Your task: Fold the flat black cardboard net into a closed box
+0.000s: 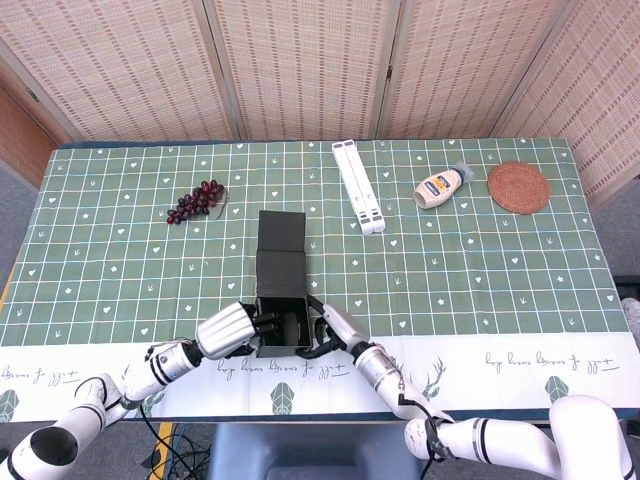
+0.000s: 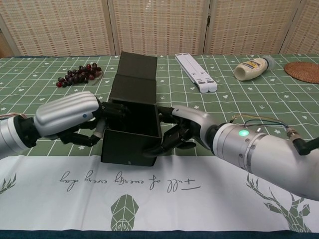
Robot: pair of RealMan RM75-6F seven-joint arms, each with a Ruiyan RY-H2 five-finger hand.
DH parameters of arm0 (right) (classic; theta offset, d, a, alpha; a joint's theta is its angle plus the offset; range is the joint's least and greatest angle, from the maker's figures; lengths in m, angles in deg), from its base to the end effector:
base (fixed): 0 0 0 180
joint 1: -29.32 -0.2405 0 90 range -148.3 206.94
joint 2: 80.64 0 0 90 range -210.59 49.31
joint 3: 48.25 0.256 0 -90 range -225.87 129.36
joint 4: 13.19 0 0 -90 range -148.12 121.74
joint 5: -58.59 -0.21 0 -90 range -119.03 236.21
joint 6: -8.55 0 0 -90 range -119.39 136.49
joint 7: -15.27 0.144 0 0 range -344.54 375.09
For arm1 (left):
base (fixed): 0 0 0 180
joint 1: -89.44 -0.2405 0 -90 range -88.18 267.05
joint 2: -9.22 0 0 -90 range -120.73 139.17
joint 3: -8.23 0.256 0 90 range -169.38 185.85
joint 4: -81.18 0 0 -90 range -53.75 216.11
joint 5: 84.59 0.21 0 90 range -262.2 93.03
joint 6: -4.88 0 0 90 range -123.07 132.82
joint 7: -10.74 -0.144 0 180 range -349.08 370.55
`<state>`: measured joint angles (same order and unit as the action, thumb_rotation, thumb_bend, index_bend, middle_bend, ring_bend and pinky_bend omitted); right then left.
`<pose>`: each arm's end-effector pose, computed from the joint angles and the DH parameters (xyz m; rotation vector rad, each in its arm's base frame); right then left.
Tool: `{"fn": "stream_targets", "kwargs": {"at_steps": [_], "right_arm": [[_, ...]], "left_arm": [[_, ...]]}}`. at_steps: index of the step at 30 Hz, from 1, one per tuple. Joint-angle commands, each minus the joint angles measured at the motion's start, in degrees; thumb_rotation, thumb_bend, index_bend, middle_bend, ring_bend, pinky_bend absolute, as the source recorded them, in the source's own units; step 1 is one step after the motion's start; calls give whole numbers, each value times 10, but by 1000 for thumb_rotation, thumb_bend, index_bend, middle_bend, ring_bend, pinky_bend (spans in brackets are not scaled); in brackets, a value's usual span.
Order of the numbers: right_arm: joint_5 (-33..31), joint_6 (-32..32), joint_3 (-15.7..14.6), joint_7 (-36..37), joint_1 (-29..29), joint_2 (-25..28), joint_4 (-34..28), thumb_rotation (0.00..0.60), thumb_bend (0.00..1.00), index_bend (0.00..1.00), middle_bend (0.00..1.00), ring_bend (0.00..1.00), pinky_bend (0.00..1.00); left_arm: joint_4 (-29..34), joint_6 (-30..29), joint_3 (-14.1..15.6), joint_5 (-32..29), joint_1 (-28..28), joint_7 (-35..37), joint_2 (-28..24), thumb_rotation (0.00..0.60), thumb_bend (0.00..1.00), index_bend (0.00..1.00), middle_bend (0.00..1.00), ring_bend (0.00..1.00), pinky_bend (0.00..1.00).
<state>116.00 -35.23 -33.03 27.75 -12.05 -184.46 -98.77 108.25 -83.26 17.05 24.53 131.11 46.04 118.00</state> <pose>-0.0866 -0.2922 -0.1072 1.6095 -2.0175 1.2207 -0.1878 0.3183 -0.0470 -2.2900 -0.5449 -1.4856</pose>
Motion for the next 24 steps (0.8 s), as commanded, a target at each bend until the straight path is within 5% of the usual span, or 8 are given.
{"fn": "stream_targets", "kwargs": {"at_steps": [1, 9, 24], "right_arm": [[0, 3, -1, 1, 0, 2, -4, 600, 388, 181, 328, 710, 1000], [-5, 6, -3, -4, 1, 9, -15, 600, 388, 181, 328, 710, 1000], [-11, 5, -4, -9, 2, 16, -28, 600, 388, 181, 328, 710, 1000]], "left_arm": [[-10, -6, 5, 1, 1, -5, 4, 600, 114, 473, 378, 472, 514], [-31, -22, 12, 0, 2, -8, 14, 600, 114, 582, 472, 490, 521], [-38, -37, 24, -5, -1, -18, 11, 600, 114, 557, 481, 501, 521]]}}
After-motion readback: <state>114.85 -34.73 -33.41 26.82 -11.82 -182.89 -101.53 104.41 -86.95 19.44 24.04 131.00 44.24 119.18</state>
